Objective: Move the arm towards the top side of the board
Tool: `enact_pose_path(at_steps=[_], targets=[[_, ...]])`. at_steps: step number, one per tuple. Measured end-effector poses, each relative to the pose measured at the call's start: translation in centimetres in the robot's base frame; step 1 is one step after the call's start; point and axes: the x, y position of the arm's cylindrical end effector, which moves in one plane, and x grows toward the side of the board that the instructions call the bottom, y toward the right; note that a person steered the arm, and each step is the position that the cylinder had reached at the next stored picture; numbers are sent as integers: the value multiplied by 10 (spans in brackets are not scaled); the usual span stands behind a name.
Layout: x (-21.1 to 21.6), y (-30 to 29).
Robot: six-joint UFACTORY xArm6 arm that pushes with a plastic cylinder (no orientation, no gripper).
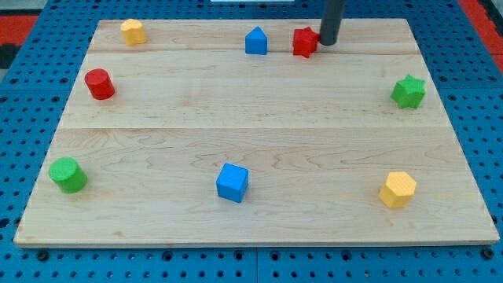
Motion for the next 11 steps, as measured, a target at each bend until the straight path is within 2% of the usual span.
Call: enact_pose_path(at_steps=[1,2,3,4,7,8,10,11], targets=[[0,-4],[-37,-4],[-52,-6],[-52,-56],[-51,-152],[-52,-214],[-52,-220],[-52,-271]])
